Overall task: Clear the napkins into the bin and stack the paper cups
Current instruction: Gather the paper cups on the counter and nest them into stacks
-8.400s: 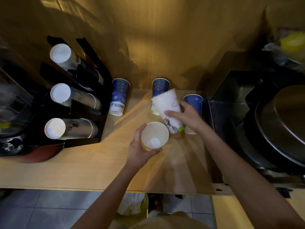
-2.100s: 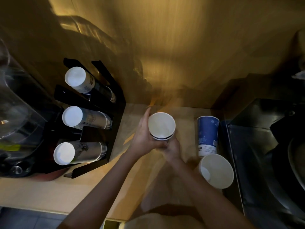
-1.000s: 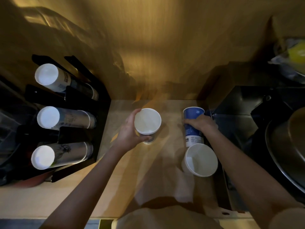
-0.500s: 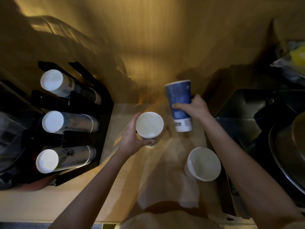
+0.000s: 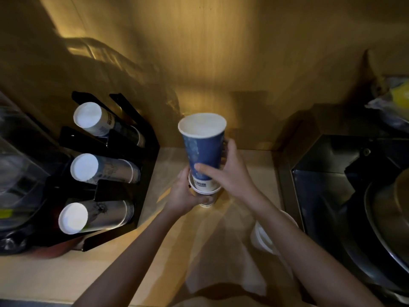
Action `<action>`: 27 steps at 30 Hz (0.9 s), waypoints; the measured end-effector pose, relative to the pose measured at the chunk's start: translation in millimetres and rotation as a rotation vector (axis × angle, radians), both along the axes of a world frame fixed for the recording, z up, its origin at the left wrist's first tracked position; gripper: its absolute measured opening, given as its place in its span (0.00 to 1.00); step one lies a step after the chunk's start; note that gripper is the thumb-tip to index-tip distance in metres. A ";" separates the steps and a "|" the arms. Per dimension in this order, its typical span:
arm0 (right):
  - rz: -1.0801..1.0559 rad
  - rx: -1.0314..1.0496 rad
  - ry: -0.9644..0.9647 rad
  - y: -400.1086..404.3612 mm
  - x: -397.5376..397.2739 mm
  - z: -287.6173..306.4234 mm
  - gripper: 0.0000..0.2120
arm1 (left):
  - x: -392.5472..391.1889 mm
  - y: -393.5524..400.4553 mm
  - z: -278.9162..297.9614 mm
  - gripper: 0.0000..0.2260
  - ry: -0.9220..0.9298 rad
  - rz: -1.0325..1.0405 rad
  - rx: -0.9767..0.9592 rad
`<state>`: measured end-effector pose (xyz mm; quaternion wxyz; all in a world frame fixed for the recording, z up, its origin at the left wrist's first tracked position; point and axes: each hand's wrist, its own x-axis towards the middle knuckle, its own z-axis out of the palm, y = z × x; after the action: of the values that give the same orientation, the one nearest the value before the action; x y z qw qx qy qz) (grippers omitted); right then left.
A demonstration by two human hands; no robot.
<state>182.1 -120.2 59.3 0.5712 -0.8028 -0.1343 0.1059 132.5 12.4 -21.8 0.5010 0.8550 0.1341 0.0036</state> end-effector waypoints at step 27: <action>0.019 -0.237 0.111 -10.4 34.4 -18.1 0.18 | 10.1 25.1 44.4 0.42 0.010 -0.178 0.056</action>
<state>216.5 -130.7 41.2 0.4779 -0.8563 -0.0963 0.1708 142.6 37.4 22.6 0.4748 0.8771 0.0598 -0.0415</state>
